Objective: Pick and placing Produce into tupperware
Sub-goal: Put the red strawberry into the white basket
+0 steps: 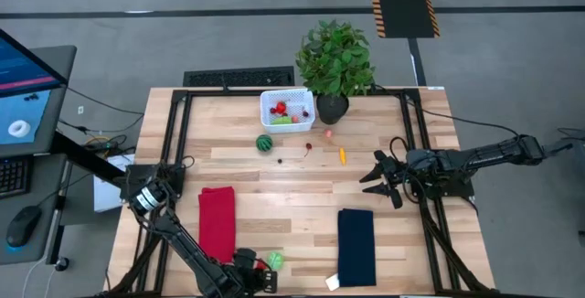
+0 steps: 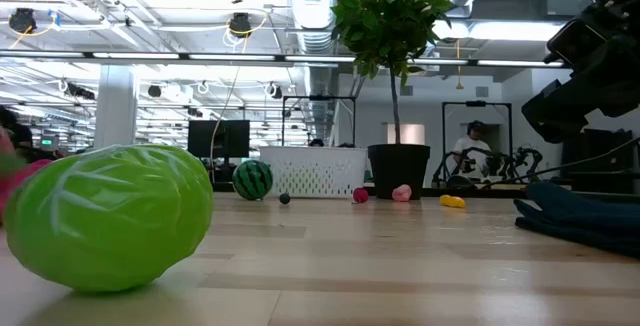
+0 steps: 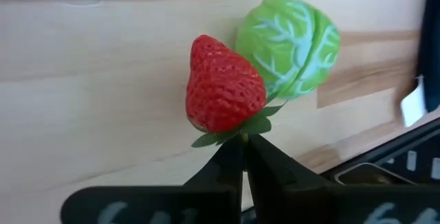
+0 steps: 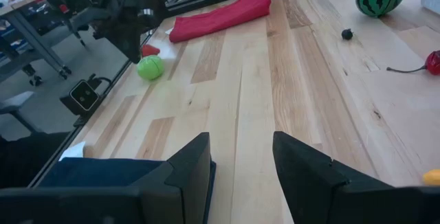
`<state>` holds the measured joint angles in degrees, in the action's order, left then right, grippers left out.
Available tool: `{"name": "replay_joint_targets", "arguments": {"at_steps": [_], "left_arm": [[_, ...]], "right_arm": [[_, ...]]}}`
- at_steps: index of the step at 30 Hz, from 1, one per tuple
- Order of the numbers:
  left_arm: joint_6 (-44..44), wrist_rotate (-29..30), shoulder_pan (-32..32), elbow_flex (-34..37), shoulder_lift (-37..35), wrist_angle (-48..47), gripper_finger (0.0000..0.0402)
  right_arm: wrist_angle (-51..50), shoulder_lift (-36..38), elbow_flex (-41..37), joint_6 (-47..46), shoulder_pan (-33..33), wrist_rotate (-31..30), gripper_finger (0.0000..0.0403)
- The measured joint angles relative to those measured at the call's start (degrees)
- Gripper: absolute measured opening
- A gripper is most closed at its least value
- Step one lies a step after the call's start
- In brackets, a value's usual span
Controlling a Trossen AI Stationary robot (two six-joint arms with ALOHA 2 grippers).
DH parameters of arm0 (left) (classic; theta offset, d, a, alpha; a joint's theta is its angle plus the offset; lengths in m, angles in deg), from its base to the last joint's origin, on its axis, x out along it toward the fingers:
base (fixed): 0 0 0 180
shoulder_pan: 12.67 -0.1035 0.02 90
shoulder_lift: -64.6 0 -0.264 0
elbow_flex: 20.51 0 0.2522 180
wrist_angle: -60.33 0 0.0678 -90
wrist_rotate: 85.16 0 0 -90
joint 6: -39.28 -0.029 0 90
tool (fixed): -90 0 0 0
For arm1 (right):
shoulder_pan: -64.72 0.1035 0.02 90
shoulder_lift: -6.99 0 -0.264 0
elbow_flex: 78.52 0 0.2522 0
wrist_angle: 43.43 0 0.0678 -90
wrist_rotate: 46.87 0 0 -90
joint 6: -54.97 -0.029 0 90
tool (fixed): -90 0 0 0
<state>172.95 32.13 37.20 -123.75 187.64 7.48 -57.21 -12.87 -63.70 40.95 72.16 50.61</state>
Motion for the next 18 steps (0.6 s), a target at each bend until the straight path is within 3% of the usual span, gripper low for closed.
{"name": "replay_joint_targets", "arguments": {"at_steps": [5,9,18], "left_arm": [[0.71,0.45,-0.25,0.00,-2.43,-3.02,0.0000],[-5.87,3.79,-1.37,-0.07,-4.69,-5.07,0.0000],[-10.55,4.02,-6.25,-0.09,-8.06,-14.88,0.0000]], "right_arm": [[0.00,0.00,0.00,0.00,0.00,0.00,0.0182],[0.00,0.00,0.00,0.00,0.00,0.00,0.0182],[0.00,0.00,0.00,0.01,0.00,0.00,0.0182]]}}
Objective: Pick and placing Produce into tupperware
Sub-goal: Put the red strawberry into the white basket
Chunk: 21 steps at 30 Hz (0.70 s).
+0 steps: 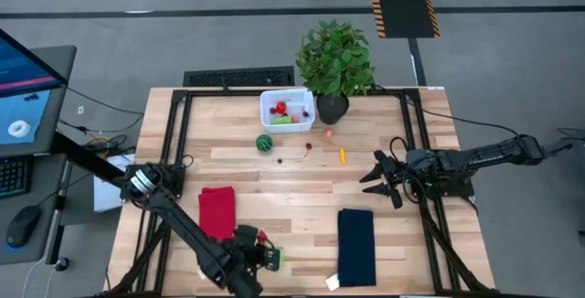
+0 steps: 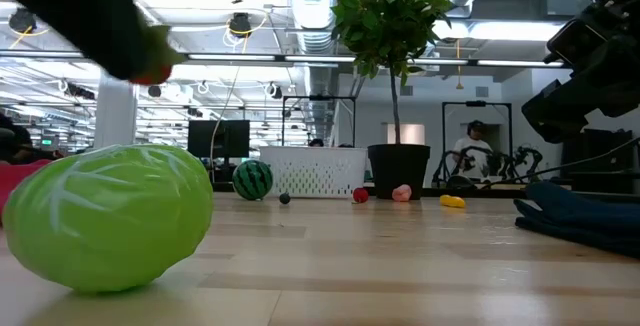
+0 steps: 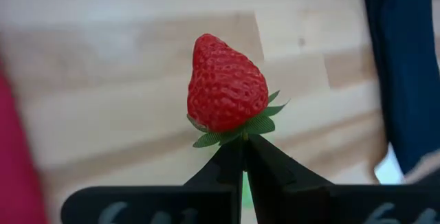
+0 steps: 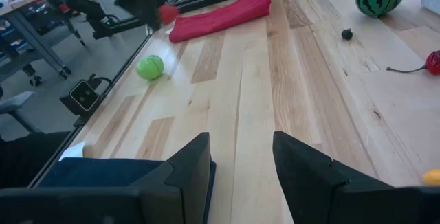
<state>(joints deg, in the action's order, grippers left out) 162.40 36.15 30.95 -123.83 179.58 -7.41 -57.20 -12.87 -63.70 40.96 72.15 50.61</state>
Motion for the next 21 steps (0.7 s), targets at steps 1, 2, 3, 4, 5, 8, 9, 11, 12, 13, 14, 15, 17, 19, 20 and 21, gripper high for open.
{"name": "replay_joint_targets", "arguments": {"at_steps": [1,2,3,4,5,8,9,11,12,13,14,15,17,19,20,21], "left_arm": [[-0.78,-0.03,-0.70,0.00,-0.59,-1.18,0.0000],[-1.83,-0.01,-1.38,0.00,-1.27,-2.06,0.0000],[-3.13,-0.01,-2.05,0.00,-1.99,-2.76,0.0000],[-4.52,-0.05,-2.79,0.00,-2.74,-3.53,0.0000],[-5.86,-0.21,-3.57,0.00,-3.53,-4.47,0.0000],[-10.35,-1.78,-6.68,0.00,-6.23,-6.97,0.0000],[-11.93,-2.43,-7.90,0.00,-7.18,-7.88,0.0000],[-15.16,-3.56,-10.55,0.00,-9.09,-9.61,0.0000],[-16.82,-3.89,-11.92,0.00,-9.91,-10.15,0.0000],[-18.74,-4.03,-13.33,0.00,-10.70,-10.52,0.0000],[-20.76,-4.05,-14.70,0.00,-11.45,-10.86,0.0000],[-23.01,-4.03,-16.23,0.00,-12.21,-11.19,0.0000],[-27.81,-4.03,-19.24,0.02,-13.70,-11.32,0.0000],[-31.82,-4.07,-22.41,0.02,-14.91,-11.19,0.0000],[-33.74,-4.27,-23.97,0.02,-15.36,-11.17,0.0000],[-35.61,-4.80,-25.80,0.02,-15.71,-11.16,0.0000]], "right_arm": [[0.00,0.00,0.00,-0.01,0.01,0.00,0.0182],[0.00,0.00,0.00,0.01,0.00,0.00,0.0182],[0.00,0.00,0.00,0.00,0.00,0.00,0.0182],[0.00,0.00,0.00,-0.01,-0.01,0.00,0.0182],[-0.01,0.00,0.00,-0.01,0.01,0.00,0.0182],[0.00,0.00,0.00,0.01,0.01,0.00,0.0182],[0.00,0.00,0.00,0.00,0.01,0.00,0.0182],[0.00,0.00,0.00,-0.01,0.01,0.00,0.0182],[0.00,0.00,0.00,-0.01,0.01,0.00,0.0182],[0.00,0.00,0.01,0.00,0.01,0.00,0.0182],[0.00,0.00,0.00,-0.01,-0.01,0.00,0.0182],[0.00,0.00,0.00,0.01,0.00,0.00,0.0182],[0.00,0.00,0.00,-0.01,0.01,0.00,0.0182],[0.00,0.00,0.00,-0.01,0.01,0.00,0.0182],[-0.01,0.00,0.00,0.00,0.01,0.00,0.0182],[0.00,0.00,0.00,-0.01,-0.01,0.00,0.0182]]}}
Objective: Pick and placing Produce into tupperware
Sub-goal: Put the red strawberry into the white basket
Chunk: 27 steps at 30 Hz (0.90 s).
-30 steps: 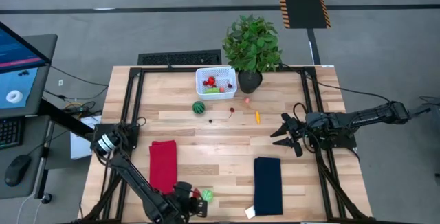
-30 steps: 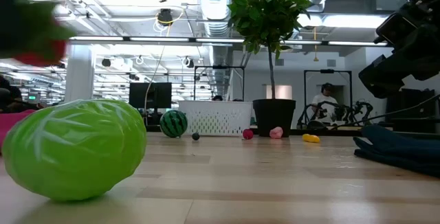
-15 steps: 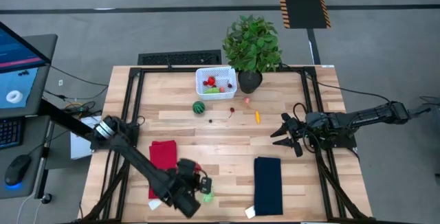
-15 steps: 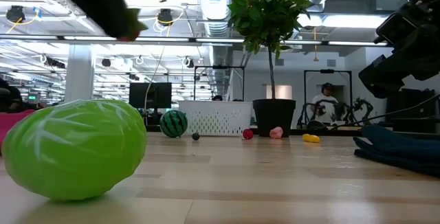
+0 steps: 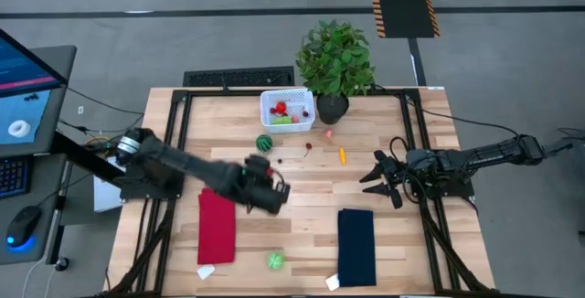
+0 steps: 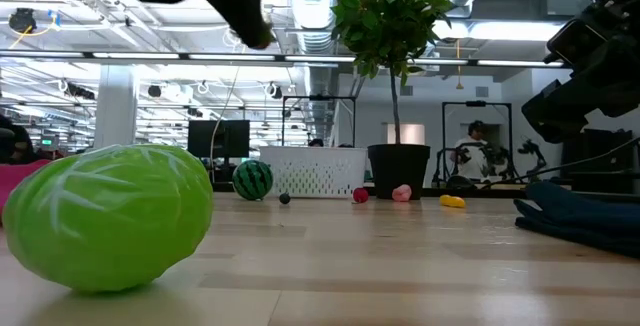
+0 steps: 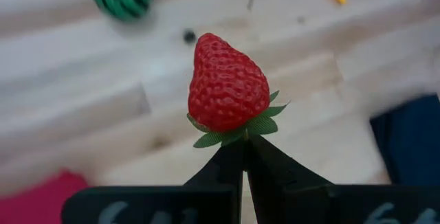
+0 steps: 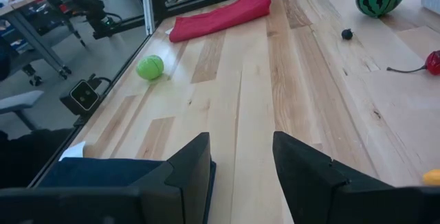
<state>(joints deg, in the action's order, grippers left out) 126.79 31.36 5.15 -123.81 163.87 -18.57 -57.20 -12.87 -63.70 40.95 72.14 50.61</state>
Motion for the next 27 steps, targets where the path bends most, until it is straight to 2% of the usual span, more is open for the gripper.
{"name": "replay_joint_targets", "arguments": {"at_steps": [10,17,27], "left_arm": [[-23.20,-10.06,-20.34,0.02,-1.38,1.38,0.0000],[-41.54,-21.24,-33.94,0.02,-1.03,9.33,0.0000],[-49.98,-26.87,-46.06,0.07,-0.03,14.09,0.0012]], "right_arm": [[0.00,0.00,0.00,0.00,0.02,0.00,0.0182],[0.00,0.00,0.00,0.00,0.02,0.00,0.0182],[0.00,0.00,0.00,0.01,0.01,0.00,0.0182]]}}
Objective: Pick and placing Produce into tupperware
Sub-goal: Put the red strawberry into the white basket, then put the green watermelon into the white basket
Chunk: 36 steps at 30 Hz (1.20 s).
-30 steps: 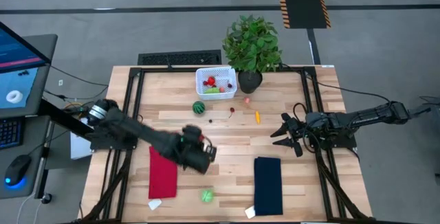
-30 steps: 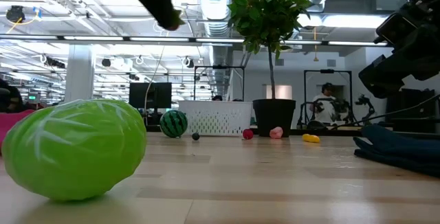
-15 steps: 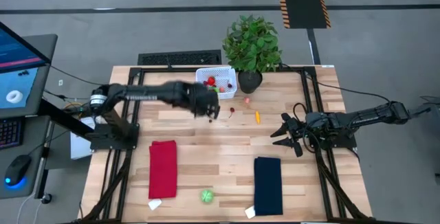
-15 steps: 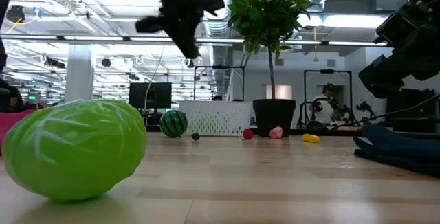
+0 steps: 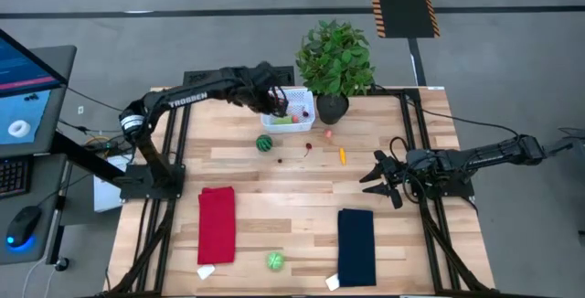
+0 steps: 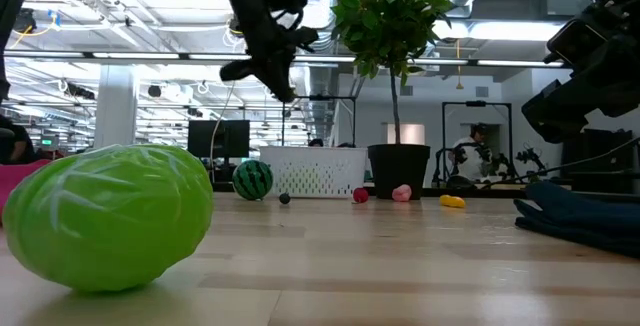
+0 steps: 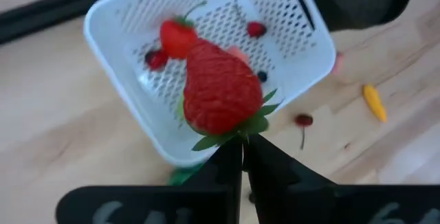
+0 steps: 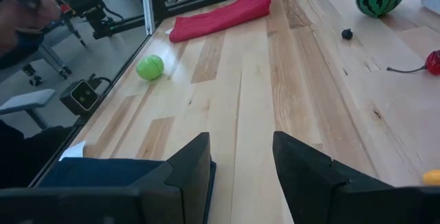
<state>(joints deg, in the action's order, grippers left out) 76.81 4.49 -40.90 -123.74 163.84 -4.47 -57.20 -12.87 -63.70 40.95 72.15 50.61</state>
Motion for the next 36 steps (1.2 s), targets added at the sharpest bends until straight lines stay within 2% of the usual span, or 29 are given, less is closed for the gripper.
{"name": "replay_joint_targets", "arguments": {"at_steps": [11,16,27,31,36], "left_arm": [[-7.64,-14.15,-6.79,0.00,9.16,3.62,0.0019],[-13.06,-15.40,-7.46,0.00,9.70,4.40,0.0032],[-14.56,-15.92,-7.16,0.00,9.47,4.57,0.0149],[-14.57,-15.67,-5.37,0.00,9.45,3.68,0.0156],[-12.89,-16.15,-3.76,0.00,9.38,0.94,0.0134]], "right_arm": [[0.00,0.00,0.00,0.01,0.01,0.00,0.0182],[0.00,0.00,0.00,0.00,0.01,0.00,0.0182],[0.00,0.00,0.00,0.01,0.01,0.00,0.0182],[-0.01,0.00,0.00,0.00,0.00,0.00,0.0182],[0.00,0.00,0.00,-0.01,-0.01,0.00,0.0182]]}}
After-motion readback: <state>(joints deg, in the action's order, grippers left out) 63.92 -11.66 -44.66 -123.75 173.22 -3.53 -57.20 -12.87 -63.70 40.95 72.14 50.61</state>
